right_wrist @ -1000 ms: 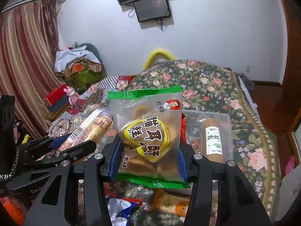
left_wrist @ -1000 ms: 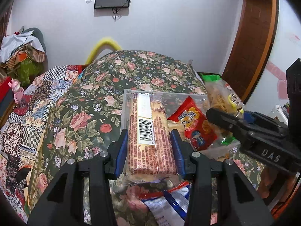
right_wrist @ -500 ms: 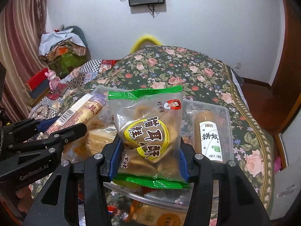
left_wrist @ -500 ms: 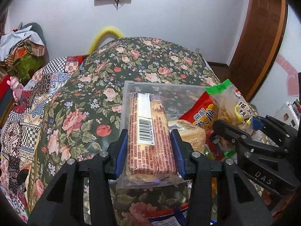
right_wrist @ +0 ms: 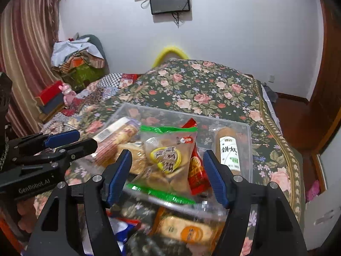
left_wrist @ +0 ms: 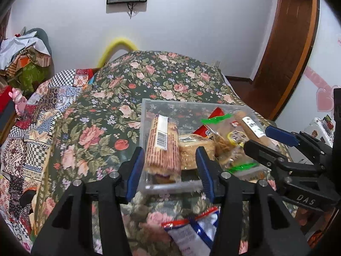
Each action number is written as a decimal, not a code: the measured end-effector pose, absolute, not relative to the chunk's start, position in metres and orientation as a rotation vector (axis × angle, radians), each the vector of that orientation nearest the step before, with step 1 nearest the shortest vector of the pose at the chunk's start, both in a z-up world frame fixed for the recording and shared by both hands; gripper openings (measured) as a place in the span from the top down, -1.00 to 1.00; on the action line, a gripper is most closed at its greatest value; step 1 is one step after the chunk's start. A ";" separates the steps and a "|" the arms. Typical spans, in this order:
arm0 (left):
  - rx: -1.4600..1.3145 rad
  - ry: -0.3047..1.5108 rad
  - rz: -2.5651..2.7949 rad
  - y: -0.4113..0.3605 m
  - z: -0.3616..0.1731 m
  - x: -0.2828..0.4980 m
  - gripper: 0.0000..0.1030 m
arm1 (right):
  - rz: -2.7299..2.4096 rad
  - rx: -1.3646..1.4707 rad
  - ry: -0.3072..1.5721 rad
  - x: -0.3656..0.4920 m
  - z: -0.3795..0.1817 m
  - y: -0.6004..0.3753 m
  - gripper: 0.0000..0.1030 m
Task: Organize snacks
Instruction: 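Carry the pastry bag and wafer roll into the clear box, open both tools, then move both tools back over the remaining snacks, then grasp the yellow Kokobar chip bag with the right tool while the left tool grasps the green pea-snack bag, then lower the chip bag and pea-snack bag into the clear box, open both tools, then move both tools back toward the last snacks beside the box, then grasp the orange-wrapped bread with the right tool while the left tool grasps the white-blue cracker bag, then lower the bread and cracker bag into the clear box, open both tools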
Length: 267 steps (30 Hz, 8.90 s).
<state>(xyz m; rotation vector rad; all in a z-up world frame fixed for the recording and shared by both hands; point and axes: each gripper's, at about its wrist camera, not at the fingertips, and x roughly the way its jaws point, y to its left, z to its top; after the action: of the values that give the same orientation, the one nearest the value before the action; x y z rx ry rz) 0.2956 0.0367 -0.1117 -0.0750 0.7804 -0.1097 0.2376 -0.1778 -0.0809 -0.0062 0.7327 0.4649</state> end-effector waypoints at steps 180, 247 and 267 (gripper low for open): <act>-0.107 1.012 -0.140 0.045 -0.196 0.227 -0.76 | 0.670 -0.046 0.917 0.171 -0.157 -0.209 -0.33; -0.112 0.727 -0.132 0.008 -0.103 0.300 -0.11 | 0.504 0.098 0.609 0.222 -0.074 -0.219 0.38; -0.107 0.807 -0.105 0.007 -0.134 0.344 -0.29 | 0.448 0.067 0.742 0.252 -0.110 -0.208 0.36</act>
<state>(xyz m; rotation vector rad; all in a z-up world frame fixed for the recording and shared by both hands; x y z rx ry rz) 0.3441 0.0073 -0.1342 -0.1069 0.8068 -0.1046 0.2519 -0.2080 -0.1098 0.0673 0.7424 0.4475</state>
